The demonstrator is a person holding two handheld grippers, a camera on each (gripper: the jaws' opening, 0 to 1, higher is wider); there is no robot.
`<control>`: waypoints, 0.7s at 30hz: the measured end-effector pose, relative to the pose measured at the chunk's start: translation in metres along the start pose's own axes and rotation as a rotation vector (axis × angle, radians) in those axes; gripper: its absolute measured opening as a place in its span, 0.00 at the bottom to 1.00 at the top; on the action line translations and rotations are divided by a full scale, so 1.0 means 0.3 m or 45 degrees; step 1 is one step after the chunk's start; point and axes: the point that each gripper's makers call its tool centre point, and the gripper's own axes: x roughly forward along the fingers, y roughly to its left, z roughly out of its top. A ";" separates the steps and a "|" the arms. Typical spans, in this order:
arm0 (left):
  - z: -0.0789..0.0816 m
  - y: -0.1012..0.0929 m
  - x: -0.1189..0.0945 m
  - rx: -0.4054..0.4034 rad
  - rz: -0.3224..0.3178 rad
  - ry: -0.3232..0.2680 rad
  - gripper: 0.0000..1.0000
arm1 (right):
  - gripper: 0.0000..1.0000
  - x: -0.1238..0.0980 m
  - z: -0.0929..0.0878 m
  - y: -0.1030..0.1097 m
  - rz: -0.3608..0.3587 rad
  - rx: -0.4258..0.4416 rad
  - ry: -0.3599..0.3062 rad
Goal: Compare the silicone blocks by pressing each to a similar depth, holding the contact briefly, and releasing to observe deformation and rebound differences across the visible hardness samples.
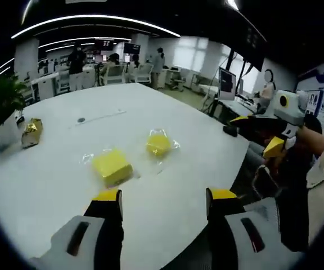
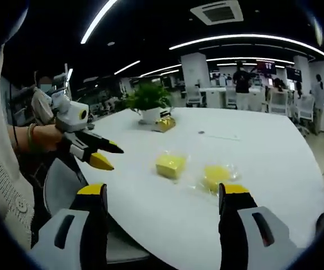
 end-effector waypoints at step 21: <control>-0.021 -0.005 -0.158 -0.164 0.017 -0.178 0.76 | 0.76 -0.028 -0.049 -0.014 0.018 0.040 0.058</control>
